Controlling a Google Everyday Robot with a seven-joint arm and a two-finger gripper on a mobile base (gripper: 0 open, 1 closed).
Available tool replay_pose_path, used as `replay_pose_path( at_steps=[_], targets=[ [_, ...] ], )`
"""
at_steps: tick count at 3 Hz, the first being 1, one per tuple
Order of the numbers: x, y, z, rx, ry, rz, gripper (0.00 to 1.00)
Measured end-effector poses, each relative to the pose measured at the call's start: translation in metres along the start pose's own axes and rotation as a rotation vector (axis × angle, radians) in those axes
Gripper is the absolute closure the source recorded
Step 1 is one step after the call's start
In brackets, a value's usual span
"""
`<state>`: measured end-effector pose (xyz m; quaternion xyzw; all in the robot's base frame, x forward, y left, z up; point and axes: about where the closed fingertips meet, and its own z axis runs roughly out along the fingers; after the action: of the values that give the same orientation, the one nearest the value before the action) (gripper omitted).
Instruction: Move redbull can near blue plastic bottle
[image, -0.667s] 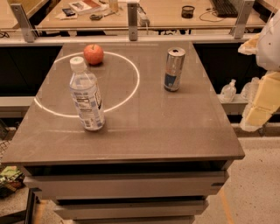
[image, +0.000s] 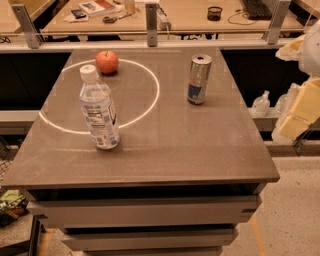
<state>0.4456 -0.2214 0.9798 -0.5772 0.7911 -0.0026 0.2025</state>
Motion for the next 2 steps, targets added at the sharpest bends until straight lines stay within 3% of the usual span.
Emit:
replay_pose_path(
  at_steps=[1,2],
  targets=[
    [0.014,-0.032,0.007,0.049,-0.214,0.113,0.00],
    [0.007,-0.054,0.009,0.090,-0.435,0.184,0.00]
  ],
)
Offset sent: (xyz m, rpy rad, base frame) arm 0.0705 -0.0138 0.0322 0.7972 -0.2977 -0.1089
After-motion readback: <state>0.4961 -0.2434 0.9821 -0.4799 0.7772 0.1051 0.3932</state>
